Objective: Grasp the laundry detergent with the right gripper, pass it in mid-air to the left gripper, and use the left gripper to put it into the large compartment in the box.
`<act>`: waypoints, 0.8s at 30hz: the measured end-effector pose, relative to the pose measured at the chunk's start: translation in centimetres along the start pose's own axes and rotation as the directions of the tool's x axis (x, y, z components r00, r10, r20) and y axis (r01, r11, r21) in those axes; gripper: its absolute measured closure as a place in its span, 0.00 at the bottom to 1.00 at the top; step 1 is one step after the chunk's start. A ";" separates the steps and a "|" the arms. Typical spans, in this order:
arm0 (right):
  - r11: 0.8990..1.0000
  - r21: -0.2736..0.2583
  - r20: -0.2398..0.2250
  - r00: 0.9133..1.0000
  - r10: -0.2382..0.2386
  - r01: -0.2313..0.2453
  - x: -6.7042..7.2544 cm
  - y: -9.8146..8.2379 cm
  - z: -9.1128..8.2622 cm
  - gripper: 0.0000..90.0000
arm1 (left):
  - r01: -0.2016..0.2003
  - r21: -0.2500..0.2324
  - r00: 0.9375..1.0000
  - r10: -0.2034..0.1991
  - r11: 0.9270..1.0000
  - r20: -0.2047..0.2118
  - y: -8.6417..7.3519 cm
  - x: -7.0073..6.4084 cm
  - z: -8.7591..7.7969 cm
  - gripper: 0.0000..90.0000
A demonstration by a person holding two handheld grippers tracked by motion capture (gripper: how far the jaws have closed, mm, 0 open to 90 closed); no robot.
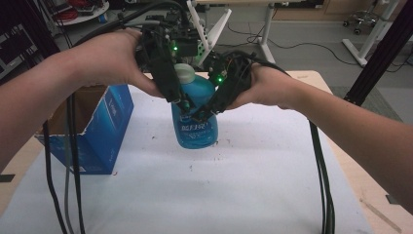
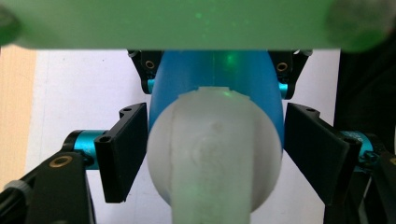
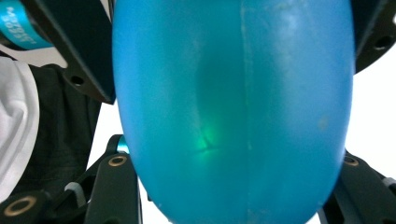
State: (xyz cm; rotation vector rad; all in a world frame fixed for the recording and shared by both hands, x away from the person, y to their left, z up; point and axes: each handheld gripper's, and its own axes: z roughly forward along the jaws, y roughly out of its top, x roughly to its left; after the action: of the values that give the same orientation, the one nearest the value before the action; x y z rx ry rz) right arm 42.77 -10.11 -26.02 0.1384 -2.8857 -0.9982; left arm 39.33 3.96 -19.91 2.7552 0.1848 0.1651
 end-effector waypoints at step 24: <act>1.000 -0.008 0.010 1.000 0.005 -0.005 0.0 -0.1 -0.2 0.51 | 0.002 0.019 1.000 -0.002 1.000 -0.002 0.3 -0.2 0.1 0.32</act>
State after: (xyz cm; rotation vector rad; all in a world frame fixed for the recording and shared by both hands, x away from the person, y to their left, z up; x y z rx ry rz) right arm 42.78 -10.35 -25.90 0.1254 -2.8894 -1.0116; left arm 39.21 3.60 -19.92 2.7734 0.1911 0.1666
